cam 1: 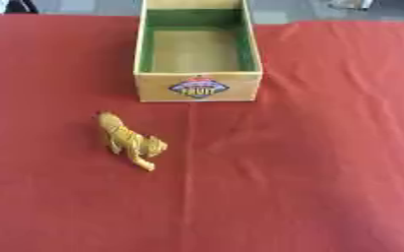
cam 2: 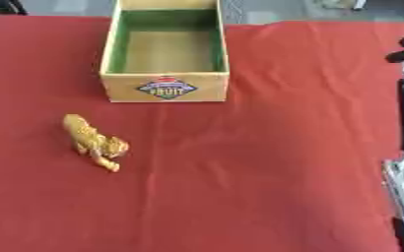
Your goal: Pick up objects on the table and place them in the box.
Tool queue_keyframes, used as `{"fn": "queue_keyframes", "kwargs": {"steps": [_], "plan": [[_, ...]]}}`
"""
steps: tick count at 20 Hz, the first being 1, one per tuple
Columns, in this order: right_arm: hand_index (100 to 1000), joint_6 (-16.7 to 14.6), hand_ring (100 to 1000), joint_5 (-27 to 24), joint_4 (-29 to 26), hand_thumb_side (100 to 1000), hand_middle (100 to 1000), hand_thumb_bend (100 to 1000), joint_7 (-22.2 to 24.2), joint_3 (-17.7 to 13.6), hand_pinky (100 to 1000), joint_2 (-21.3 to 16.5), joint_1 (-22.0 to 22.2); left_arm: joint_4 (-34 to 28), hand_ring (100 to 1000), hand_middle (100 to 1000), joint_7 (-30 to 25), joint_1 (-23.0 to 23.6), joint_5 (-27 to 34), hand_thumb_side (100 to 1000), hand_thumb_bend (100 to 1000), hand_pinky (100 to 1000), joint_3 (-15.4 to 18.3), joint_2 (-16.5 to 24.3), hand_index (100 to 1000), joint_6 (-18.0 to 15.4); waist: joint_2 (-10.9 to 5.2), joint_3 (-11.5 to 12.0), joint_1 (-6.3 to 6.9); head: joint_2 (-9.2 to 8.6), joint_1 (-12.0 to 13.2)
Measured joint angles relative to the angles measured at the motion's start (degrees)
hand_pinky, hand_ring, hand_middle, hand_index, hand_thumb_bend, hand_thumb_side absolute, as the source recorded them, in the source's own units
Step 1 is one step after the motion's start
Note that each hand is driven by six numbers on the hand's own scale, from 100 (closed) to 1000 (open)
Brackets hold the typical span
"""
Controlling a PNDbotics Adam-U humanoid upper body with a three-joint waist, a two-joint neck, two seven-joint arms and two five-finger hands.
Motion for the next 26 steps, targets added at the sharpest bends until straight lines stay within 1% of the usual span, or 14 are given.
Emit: {"fn": "queue_keyframes", "kwargs": {"steps": [10, 14, 17, 21, 23, 26], "plan": [[722, 0.0, 504, 0.0, 0.0, 708, 528, 100, 0.0, 0.0, 806, 0.0, 0.0, 0.0, 574, 618, 0.3, 0.5, 0.0, 735, 100, 568, 0.0, 0.1, 810, 0.4, 0.00, 0.1, -0.16, -0.01, 0.0], [722, 0.0, 504, 0.0, 0.0, 707, 528, 100, 0.0, 0.0, 806, 0.0, 0.0, 0.0, 581, 626, -1.6, -0.1, -0.7, 737, 100, 578, -0.3, 0.2, 824, 0.6, 0.00, 0.1, -0.22, -0.01, 0.1], [722, -0.1, 504, 0.0, 0.0, 707, 528, 100, 0.1, 0.0, 806, 0.0, 0.0, 0.0, 588, 634, -6.2, -1.8, -1.9, 750, 100, 591, -1.4, 1.0, 837, 0.5, 0.00, 0.1, -0.23, -0.01, 0.1], [722, -0.2, 504, 0.0, 0.0, 707, 528, 100, 0.3, 0.1, 807, 0.0, 0.0, 0.0, 607, 661, -16.1, -4.7, -4.2, 784, 100, 617, -3.6, 2.2, 855, -0.1, -0.01, 0.0, -0.14, -0.23, 0.4], [722, -0.2, 504, 0.0, 0.0, 707, 528, 100, 0.3, 0.2, 807, 0.0, 0.0, 0.0, 609, 662, -21.4, -6.1, -5.4, 787, 100, 619, -4.8, 2.5, 857, -0.7, -0.01, -0.1, -0.02, -0.46, 0.6], [722, -0.1, 504, 0.0, 0.0, 707, 528, 100, 0.4, 0.3, 807, 0.0, 0.0, 0.0, 609, 662, -26.4, -7.3, -6.4, 787, 100, 619, -5.5, 2.6, 857, -1.3, -0.03, -0.1, 0.05, -0.49, 0.8]]}}
